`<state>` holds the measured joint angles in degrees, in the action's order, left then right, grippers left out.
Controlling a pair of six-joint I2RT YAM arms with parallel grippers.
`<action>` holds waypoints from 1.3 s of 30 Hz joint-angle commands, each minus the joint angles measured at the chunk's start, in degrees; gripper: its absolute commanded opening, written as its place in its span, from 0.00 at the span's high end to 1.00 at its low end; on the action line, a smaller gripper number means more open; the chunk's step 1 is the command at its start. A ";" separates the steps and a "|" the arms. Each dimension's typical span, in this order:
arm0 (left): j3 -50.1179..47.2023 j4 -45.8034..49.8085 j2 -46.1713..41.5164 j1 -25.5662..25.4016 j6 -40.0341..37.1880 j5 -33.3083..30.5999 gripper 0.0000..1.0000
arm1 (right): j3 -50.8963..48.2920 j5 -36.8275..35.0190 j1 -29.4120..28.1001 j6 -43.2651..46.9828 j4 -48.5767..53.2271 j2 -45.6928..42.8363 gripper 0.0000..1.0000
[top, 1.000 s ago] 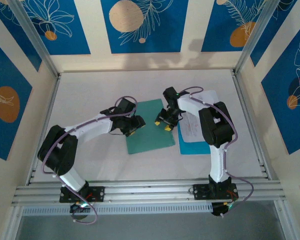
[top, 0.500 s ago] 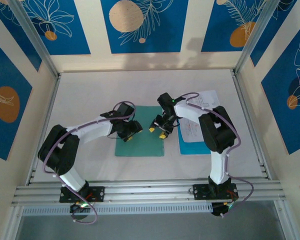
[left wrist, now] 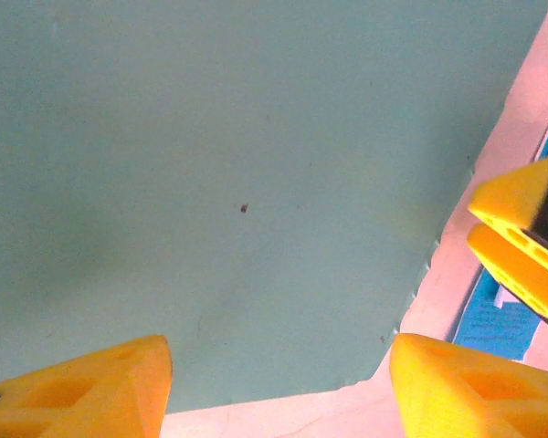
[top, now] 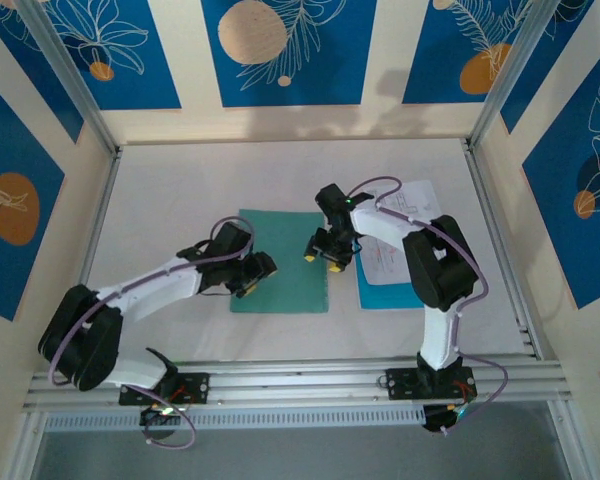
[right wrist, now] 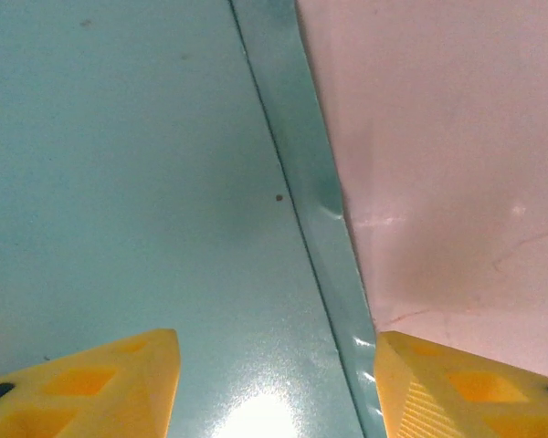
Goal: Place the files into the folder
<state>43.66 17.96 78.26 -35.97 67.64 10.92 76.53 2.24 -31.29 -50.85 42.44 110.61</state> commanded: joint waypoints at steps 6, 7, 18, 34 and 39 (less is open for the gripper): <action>-7.43 -3.49 -6.19 -1.14 3.73 1.09 0.35 | 3.58 -0.39 -1.33 1.19 1.59 2.91 0.39; -7.79 -3.43 -6.89 -1.17 3.97 0.87 0.35 | 3.61 -0.37 -1.32 1.17 1.51 3.17 0.39; -10.14 -5.49 -8.77 -2.03 7.93 1.69 0.35 | 3.53 0.04 -1.49 0.89 0.51 4.78 0.39; -15.47 -10.68 -11.33 -10.03 21.05 -4.57 0.35 | 1.98 -1.38 -2.20 -0.14 -1.01 1.63 0.39; -16.54 -11.37 -12.39 -11.73 23.78 -7.06 0.35 | 0.72 -2.53 -2.19 0.87 -0.77 3.28 0.39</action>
<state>28.01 7.68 67.48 -46.74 87.05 7.03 78.56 0.93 -33.06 -50.57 40.49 113.43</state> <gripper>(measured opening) 0.655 0.608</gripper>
